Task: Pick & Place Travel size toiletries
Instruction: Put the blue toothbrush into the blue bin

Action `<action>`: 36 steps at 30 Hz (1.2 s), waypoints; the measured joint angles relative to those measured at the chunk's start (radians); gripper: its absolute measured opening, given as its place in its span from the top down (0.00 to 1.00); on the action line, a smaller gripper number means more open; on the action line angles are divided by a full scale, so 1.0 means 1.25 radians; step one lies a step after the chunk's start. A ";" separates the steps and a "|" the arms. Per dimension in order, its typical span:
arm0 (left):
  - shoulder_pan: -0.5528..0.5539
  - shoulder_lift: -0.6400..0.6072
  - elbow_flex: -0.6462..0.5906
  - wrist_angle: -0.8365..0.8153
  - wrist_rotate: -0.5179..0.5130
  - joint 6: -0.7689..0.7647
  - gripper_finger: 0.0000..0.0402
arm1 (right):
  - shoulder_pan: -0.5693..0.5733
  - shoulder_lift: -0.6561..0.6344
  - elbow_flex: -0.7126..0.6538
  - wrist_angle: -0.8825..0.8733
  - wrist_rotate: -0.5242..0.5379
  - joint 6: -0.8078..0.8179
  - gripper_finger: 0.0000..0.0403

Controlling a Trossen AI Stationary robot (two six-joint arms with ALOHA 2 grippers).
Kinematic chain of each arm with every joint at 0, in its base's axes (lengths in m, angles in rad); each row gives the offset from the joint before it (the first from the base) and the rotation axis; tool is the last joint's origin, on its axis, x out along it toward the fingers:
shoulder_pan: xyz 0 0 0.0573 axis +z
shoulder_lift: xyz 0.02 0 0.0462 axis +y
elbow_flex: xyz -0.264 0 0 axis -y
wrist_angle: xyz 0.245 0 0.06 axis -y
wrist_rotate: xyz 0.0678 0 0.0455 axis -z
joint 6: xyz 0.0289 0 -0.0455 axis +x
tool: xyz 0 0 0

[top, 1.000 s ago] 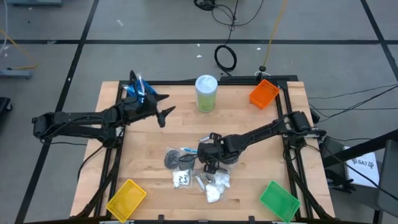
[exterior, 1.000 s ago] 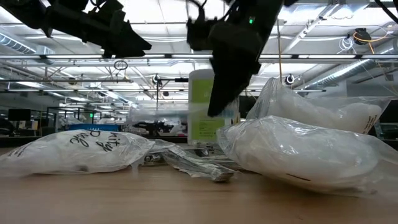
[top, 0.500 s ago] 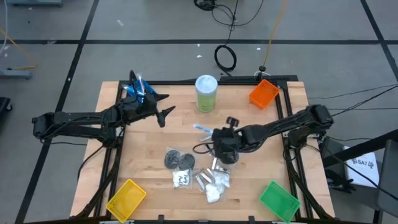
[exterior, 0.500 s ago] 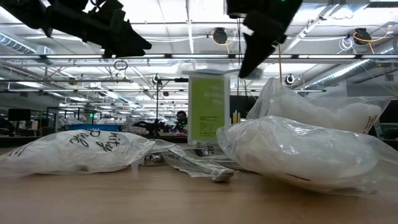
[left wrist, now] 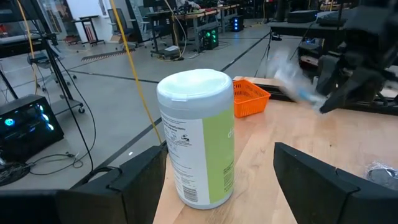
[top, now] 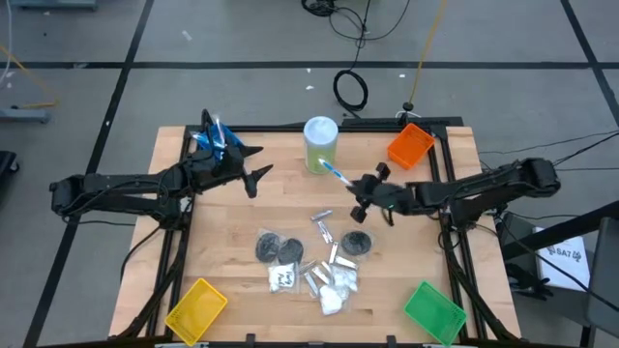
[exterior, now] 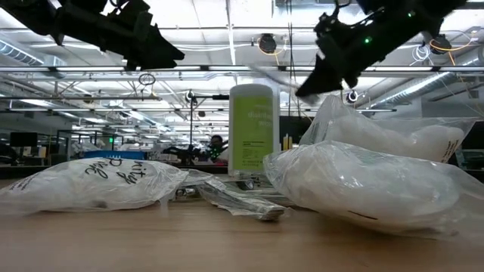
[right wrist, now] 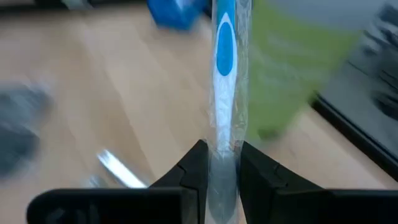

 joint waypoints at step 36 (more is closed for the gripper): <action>-0.118 0.458 0.196 0.525 0.300 -0.055 0.29 | -0.086 0.209 -0.025 0.705 -0.418 -0.162 0.87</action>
